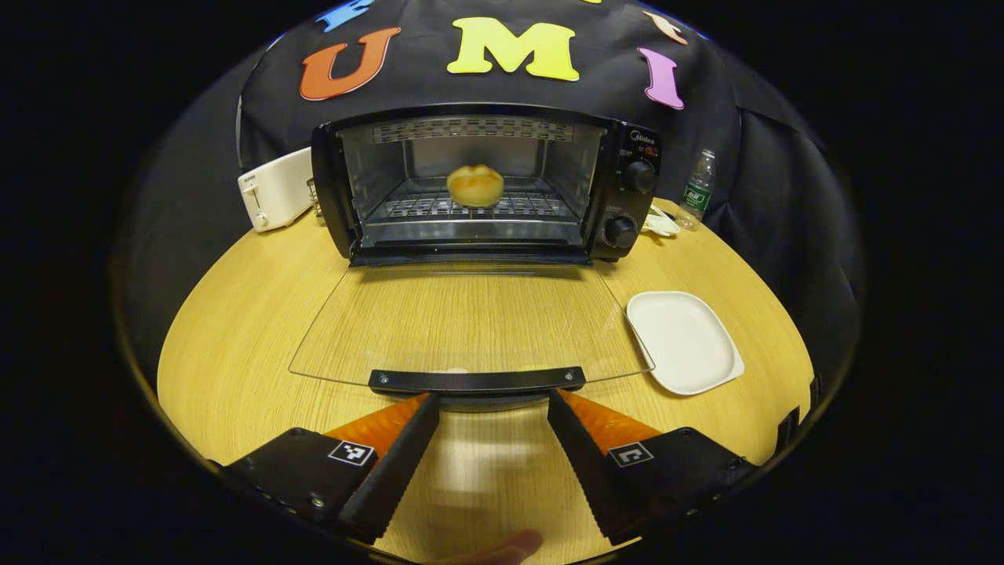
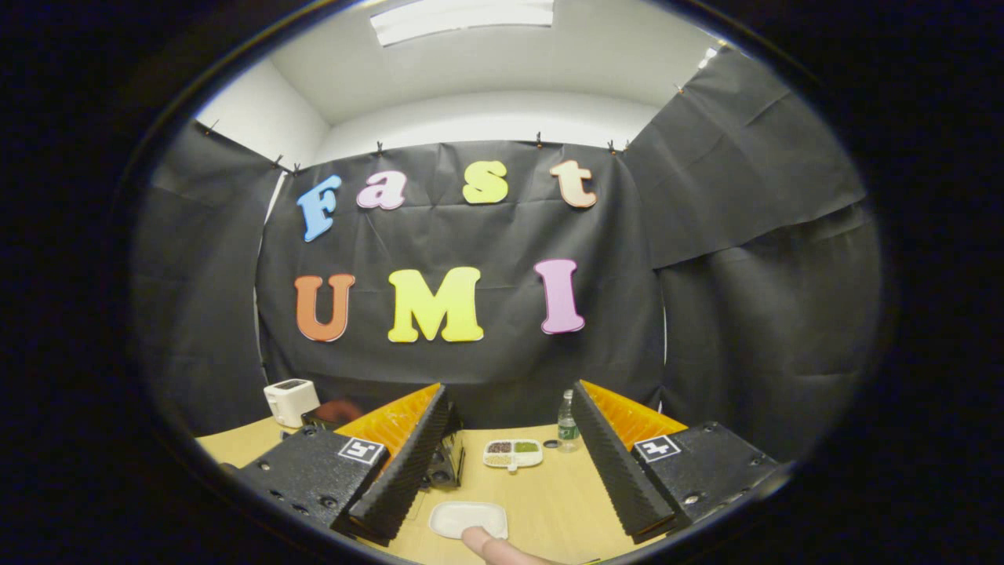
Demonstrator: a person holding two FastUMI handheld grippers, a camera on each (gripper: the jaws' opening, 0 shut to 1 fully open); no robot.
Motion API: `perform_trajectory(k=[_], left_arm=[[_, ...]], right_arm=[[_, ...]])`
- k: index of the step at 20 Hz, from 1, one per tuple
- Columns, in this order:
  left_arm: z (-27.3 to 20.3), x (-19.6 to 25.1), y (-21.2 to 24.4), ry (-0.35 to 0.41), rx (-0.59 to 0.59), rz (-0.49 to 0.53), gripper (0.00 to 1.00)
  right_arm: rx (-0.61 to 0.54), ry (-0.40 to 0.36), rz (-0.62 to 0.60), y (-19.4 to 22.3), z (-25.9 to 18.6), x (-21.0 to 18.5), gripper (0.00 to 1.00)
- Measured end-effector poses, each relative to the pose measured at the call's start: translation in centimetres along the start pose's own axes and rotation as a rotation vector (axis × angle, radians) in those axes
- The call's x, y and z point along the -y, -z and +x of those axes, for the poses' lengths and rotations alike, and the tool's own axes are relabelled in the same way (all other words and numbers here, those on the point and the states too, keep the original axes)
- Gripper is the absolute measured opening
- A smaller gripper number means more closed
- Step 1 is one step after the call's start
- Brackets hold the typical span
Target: Open the electric oven with the left hand, put the food in, and close the electric oven.
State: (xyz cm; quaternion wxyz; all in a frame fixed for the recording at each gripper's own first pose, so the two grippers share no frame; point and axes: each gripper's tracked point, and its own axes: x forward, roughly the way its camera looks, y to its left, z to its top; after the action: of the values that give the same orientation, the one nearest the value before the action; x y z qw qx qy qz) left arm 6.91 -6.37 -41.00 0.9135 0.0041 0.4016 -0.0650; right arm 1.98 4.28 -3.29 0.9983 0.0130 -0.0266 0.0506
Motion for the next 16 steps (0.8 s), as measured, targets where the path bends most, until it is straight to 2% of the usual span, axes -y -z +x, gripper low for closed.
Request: perform_trajectory(k=[7, 8, 9, 10, 12, 13, 16], left_arm=[[-1.2, 0.1, -1.8, -0.005, 0.040, -0.003, 0.92], [-1.3, 0.1, -2.0, -0.004, 0.039, -0.012, 0.92], [-1.5, 0.2, -2.3, -0.003, 0.041, -0.011, 0.92], [-1.6, 0.1, -2.6, -0.005, 0.041, -0.006, 0.92], [-1.6, 0.1, -2.9, -0.010, 0.041, -0.010, 0.92], [-1.7, 0.1, -3.0, -0.013, 0.040, -0.009, 0.92], [-2.1, 0.2, -3.6, -0.031, 0.064, 0.007, 0.92]], right_arm=[[-0.019, -0.002, 0.019, 0.7, 0.6, -0.1, 0.94], [-0.017, 0.002, 0.020, 0.7, 0.6, 0.0, 1.00], [-0.017, 0.006, 0.021, 0.5, 0.6, 0.2, 0.94], [-0.016, 0.015, 0.026, 0.5, 0.7, 0.4, 1.00], [-0.012, 0.015, 0.034, 0.5, 0.9, 0.2, 1.00], [-0.014, 0.011, 0.038, 0.5, 1.0, 0.1, 0.94], [-0.011, -0.009, 0.053, 0.7, 1.1, -0.4, 0.94]])
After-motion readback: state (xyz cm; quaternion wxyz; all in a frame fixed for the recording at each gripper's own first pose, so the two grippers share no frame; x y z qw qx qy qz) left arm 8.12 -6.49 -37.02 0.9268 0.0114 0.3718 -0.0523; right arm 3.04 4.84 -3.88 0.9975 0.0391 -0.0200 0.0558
